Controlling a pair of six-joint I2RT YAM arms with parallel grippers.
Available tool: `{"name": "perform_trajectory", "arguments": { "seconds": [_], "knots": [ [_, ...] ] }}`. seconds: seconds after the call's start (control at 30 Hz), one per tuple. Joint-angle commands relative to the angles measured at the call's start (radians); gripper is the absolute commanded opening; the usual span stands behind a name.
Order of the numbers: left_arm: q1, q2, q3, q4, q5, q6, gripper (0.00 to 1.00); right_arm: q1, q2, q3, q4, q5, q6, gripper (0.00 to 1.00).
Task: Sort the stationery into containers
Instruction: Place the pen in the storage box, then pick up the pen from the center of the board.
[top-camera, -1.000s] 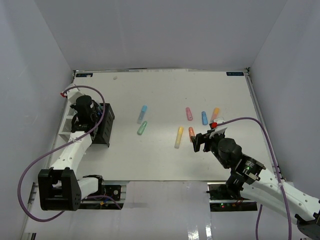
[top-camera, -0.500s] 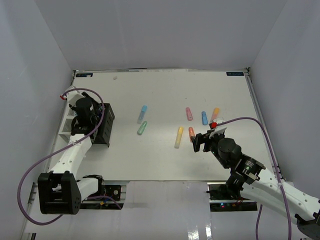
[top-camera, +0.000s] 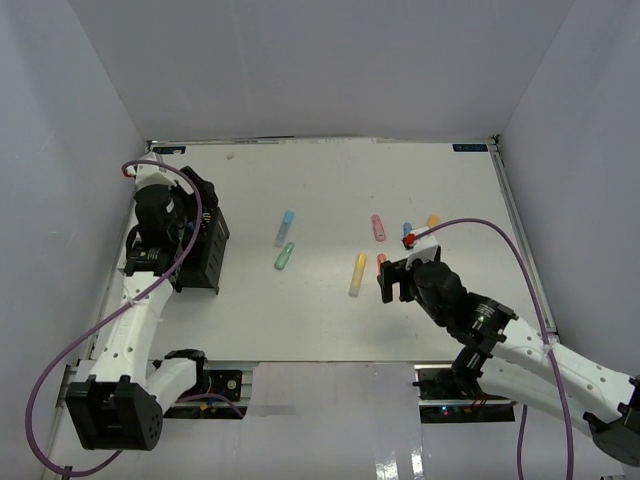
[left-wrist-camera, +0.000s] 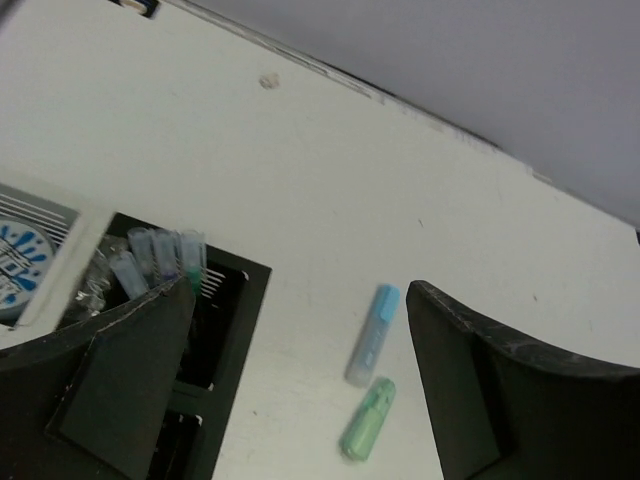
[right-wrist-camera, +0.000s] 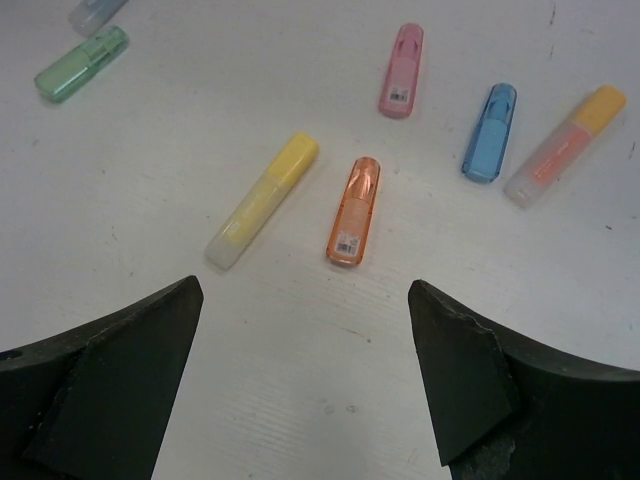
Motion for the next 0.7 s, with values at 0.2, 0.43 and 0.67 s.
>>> {"name": "perform_trajectory", "arguments": {
  "seconds": [0.2,0.43,0.67],
  "knots": [
    [-0.039,-0.064,-0.078,-0.136,0.434,0.041,0.98,0.001,0.299,0.188,-0.116,-0.004,0.199,0.90],
    [-0.041,-0.101,-0.107,-0.156,0.417,0.039,0.98,-0.012,0.655,0.334,-0.115,-0.038,0.326,0.90],
    [-0.041,-0.098,-0.112,-0.153,0.450,0.026,0.98,-0.054,0.882,0.432,-0.090,-0.070,0.395,0.98]
  ]
}}
